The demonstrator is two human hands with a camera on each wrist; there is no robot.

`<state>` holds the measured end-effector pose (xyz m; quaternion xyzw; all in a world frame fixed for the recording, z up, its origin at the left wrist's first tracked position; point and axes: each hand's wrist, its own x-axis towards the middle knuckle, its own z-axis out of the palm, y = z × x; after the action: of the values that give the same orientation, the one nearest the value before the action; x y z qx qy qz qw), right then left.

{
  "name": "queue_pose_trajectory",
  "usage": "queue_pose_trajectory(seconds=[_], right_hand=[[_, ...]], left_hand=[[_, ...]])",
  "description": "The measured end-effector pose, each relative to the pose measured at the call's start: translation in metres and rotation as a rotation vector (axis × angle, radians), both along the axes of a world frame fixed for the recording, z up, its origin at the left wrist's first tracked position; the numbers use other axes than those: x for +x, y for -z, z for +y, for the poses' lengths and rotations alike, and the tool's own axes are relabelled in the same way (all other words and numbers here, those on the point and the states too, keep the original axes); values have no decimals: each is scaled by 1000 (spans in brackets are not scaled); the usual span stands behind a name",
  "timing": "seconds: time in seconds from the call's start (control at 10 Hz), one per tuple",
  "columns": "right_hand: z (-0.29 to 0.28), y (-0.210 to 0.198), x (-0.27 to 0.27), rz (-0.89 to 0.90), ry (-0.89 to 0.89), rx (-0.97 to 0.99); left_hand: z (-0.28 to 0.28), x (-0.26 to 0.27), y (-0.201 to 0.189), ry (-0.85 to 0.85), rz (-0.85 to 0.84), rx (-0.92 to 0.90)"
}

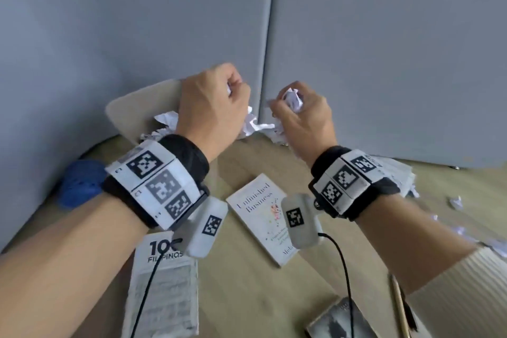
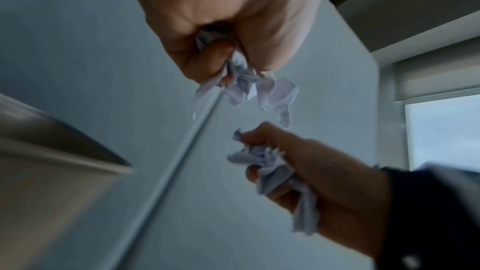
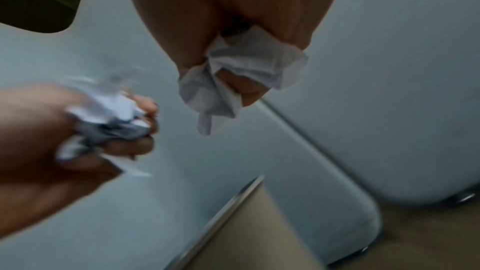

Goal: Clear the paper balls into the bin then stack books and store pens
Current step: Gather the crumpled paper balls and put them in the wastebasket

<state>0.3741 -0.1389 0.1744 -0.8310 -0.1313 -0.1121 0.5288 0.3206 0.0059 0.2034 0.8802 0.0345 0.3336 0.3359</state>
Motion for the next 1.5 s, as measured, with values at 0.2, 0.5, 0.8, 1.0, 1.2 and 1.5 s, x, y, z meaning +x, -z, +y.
queue_pose_trajectory(seconds=[0.2,0.5,0.8,1.0,1.2,1.5], right_hand=[[130,-6,7,41,-121,25],[190,17,20,314,-458,-233],[127,24,18,-51,-535,-770],[68,27,17,-466,-555,-1315],[-11,-3,15,-706,-378,-1204],[-202,-22,-33,-503,-125,-1258]], left_hand=[[123,10,44,-416,243,-113],[141,3,56,-230,309,-26],[131,5,64,-81,437,-92],[124,6,75,-122,312,39],[89,3,57,82,138,224],[-71,18,39,650,71,364]])
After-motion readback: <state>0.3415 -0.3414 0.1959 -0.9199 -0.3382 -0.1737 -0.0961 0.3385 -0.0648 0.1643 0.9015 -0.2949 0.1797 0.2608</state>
